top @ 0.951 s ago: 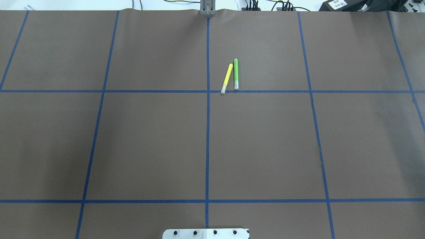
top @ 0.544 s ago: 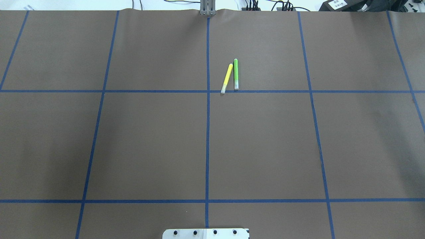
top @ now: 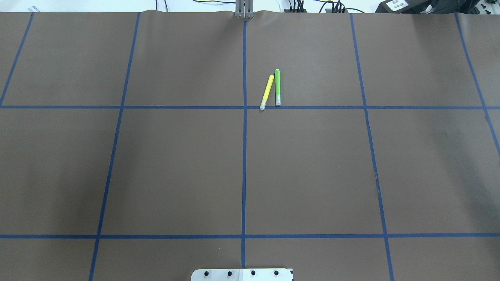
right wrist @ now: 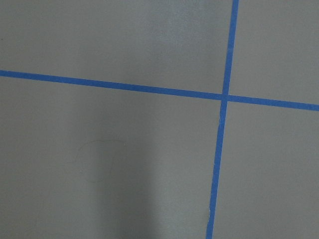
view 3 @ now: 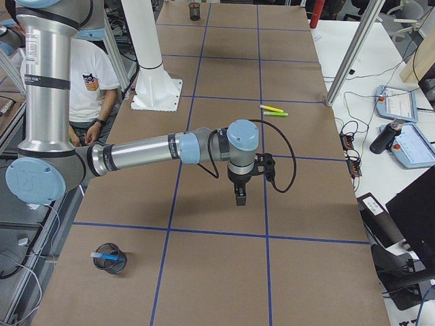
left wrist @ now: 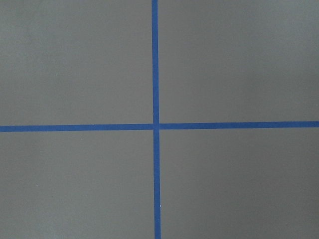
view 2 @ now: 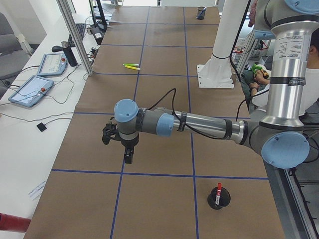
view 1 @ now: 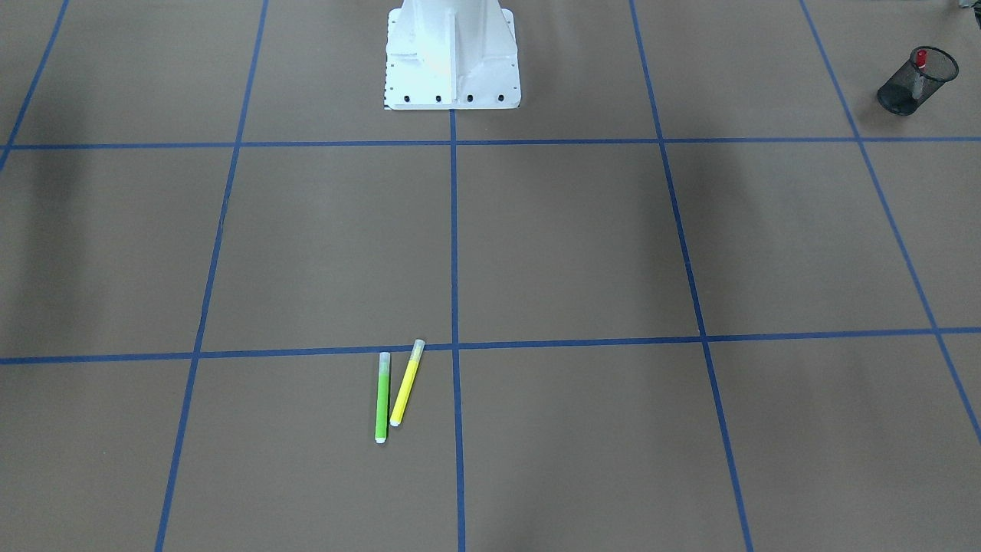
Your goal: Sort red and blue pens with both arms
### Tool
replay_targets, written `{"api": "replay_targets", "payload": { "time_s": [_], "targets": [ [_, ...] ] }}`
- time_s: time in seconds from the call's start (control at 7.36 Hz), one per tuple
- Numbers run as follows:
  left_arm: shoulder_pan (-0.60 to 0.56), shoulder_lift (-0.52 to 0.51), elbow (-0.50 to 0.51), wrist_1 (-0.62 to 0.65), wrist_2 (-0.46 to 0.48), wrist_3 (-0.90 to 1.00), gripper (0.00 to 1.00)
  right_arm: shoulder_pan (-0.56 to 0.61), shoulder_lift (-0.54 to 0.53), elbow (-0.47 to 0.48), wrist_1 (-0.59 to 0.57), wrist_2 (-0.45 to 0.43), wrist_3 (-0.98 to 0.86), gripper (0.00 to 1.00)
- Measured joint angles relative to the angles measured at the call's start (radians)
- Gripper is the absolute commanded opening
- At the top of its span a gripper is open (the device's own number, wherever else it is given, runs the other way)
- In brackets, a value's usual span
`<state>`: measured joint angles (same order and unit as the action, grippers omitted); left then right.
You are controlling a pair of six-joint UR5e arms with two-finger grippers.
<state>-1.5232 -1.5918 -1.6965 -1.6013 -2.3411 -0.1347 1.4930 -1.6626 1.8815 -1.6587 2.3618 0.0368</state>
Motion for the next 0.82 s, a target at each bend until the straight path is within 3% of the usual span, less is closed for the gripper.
{"api": "replay_targets", "payload": {
  "time_s": [0.82],
  "targets": [
    [0.001,0.0,0.0,-0.005,-0.02,0.003,1.0,-0.002,0.002,0.001,0.005,0.002,0.001,1.0]
  ]
}}
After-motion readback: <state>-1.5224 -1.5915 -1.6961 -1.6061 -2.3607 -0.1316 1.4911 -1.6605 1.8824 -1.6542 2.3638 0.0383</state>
